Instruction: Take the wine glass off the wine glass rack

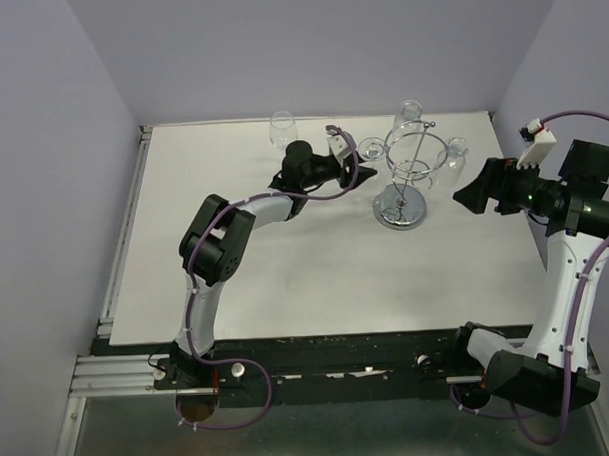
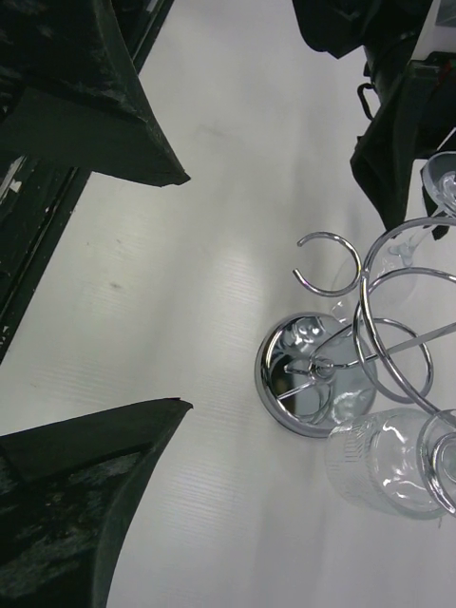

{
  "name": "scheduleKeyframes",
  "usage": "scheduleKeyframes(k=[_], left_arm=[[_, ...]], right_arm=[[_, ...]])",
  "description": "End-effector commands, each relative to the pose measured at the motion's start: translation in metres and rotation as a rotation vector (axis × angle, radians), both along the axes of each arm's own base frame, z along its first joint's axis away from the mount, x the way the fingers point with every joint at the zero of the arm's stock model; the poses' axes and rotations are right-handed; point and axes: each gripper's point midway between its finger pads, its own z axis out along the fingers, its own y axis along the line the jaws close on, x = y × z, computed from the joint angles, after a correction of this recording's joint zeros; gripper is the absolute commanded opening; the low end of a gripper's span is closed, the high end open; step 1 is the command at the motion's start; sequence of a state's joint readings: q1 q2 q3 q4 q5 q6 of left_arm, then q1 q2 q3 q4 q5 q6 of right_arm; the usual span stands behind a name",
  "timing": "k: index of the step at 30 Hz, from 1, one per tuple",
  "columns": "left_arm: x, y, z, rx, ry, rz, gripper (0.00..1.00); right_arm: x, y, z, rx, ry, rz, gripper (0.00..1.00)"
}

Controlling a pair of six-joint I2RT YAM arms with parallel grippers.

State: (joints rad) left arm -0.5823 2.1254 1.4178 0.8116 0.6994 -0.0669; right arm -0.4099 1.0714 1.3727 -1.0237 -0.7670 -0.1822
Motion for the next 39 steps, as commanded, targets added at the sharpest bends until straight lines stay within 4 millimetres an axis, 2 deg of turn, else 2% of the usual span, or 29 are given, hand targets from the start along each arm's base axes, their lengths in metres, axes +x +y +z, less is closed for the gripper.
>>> scheduleKeyframes(k=[1,5,10,11,12,13,20,27,33,39], left_arm=[[0.005,-0.015,0.024,-0.085,-0.049,0.003,0.56],[0.006,-0.023,0.022,-0.090,-0.050,0.003,0.51],[0.004,-0.030,0.023,-0.093,-0.045,-0.010,0.37],[0.003,-0.029,0.023,-0.092,-0.042,-0.013,0.28],[0.002,-0.029,0.022,-0.092,-0.036,-0.016,0.09],[0.000,-0.028,0.022,-0.095,-0.034,-0.013,0.00],[-0.012,-0.019,0.017,-0.092,-0.005,-0.012,0.00],[-0.022,-0.012,0.036,-0.121,-0.003,-0.013,0.00],[-0.019,-0.009,0.051,-0.123,-0.020,0.018,0.00],[-0.011,-0.005,0.049,-0.066,-0.054,0.057,0.00]], right_arm=[[-0.008,-0.005,-0.008,-0.039,0.030,-0.021,1.00],[-0.008,-0.005,-0.008,-0.042,0.034,-0.017,1.00],[-0.004,-0.006,-0.009,-0.036,0.043,-0.013,1.00],[-0.004,-0.007,-0.010,-0.033,0.045,-0.013,1.00],[-0.003,-0.006,-0.010,-0.032,0.046,-0.011,1.00],[-0.002,-0.007,-0.011,-0.029,0.048,-0.010,1.00],[0.000,-0.004,-0.015,-0.007,0.050,0.002,1.00],[-0.001,-0.001,-0.018,0.015,0.046,0.009,1.00],[-0.001,0.005,-0.019,0.049,0.031,0.024,1.00],[0.004,0.005,-0.013,0.059,0.005,0.021,1.00]])
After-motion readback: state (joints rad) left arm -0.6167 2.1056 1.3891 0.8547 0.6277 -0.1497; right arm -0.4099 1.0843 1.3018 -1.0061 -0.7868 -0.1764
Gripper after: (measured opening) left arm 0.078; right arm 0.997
